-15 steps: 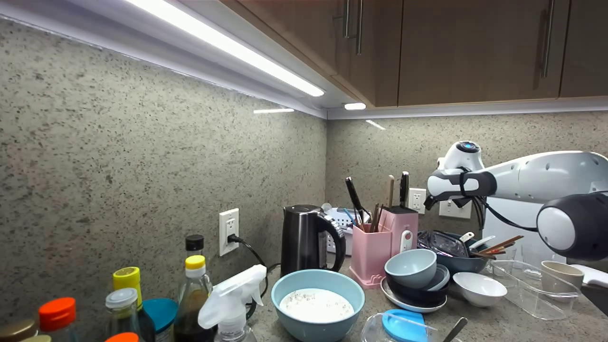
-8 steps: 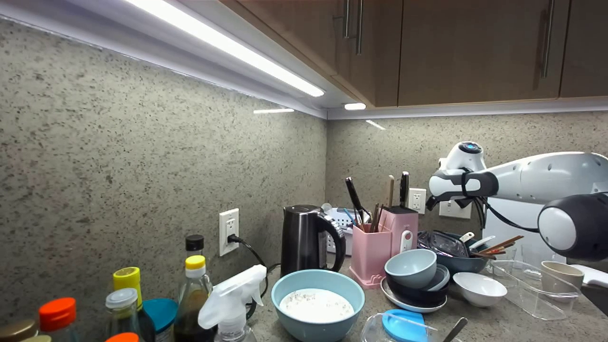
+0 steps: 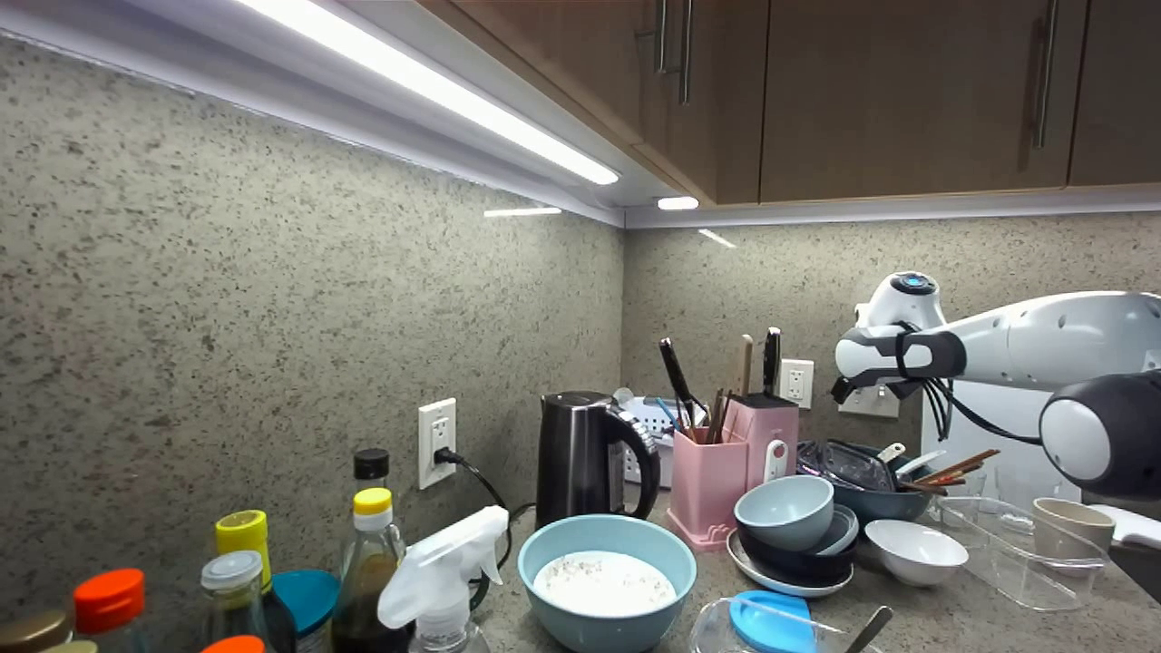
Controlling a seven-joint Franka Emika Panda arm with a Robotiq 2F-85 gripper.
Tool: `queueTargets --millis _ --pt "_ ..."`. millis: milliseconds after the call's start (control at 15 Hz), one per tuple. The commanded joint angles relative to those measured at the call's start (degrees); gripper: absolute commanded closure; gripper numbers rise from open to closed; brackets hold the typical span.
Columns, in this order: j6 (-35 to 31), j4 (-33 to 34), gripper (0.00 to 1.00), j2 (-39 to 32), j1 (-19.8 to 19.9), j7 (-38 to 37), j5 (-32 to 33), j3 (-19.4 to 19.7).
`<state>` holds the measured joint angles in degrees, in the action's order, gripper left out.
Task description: Turn off the left light switch
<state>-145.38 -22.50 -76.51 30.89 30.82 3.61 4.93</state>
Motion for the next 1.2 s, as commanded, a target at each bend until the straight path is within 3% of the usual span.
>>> queueTargets --millis 0,267,667,1133 --pt "-0.17 -1.54 0.0 1.36 0.25 -0.04 -0.05 0.08" --pt "0.49 -1.89 0.0 1.8 -0.35 2.96 -0.6 -1.46" --pt "1.95 -2.37 0.0 1.98 0.25 10.24 -1.45 -6.7" --pt "2.13 -0.07 0.0 0.09 0.55 7.07 -0.03 -6.46"
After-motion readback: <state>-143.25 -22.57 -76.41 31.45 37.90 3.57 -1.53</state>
